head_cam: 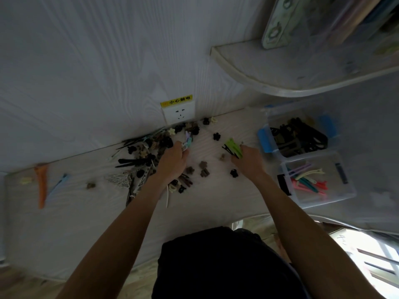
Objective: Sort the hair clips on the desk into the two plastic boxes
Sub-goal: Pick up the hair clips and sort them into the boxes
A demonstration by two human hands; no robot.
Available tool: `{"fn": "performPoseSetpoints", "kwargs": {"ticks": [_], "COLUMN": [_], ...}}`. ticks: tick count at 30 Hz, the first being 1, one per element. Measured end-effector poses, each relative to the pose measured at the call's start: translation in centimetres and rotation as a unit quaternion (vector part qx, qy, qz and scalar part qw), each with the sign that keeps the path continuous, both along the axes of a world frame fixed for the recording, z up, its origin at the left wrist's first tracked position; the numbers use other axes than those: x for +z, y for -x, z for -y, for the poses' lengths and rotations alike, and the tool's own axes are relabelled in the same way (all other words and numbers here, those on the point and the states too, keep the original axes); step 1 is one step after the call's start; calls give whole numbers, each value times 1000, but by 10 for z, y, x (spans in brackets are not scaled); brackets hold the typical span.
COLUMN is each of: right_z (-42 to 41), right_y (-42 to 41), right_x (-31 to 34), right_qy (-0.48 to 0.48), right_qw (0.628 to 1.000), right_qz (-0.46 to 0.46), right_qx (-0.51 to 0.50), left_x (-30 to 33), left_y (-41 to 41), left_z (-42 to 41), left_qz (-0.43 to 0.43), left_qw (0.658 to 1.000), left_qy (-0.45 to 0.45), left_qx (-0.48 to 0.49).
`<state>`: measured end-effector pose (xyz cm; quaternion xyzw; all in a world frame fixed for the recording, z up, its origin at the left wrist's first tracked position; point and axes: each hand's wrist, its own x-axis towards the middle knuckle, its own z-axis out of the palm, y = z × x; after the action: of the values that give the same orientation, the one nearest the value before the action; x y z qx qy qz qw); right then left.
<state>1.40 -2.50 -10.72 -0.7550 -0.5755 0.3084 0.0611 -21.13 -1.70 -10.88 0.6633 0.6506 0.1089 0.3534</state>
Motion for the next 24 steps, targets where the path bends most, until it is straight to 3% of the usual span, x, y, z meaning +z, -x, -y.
{"fn": "performPoseSetpoints", "kwargs": {"ticks": [6, 11, 15, 18, 24], "right_z": [37, 90, 109, 103, 91], "right_y": [-20, -109, -183, -205, -220], "right_x": [70, 105, 98, 80, 64], "right_qy": [-52, -93, -82, -30, -12], "right_qw": [992, 995, 996, 993, 976], "right_qz": [-107, -46, 36, 86, 54], "right_qx": [37, 15, 14, 71, 211], "left_x": [28, 35, 43, 47, 52], "left_y": [-39, -94, -150, -183, -231], "left_z": [31, 56, 68, 75, 82], "left_qz": [109, 195, 173, 134, 13], "left_qw": [992, 980, 979, 978, 975], "left_qy": [28, 9, -40, -90, -163], "left_qx": [53, -43, -97, -130, -151]}}
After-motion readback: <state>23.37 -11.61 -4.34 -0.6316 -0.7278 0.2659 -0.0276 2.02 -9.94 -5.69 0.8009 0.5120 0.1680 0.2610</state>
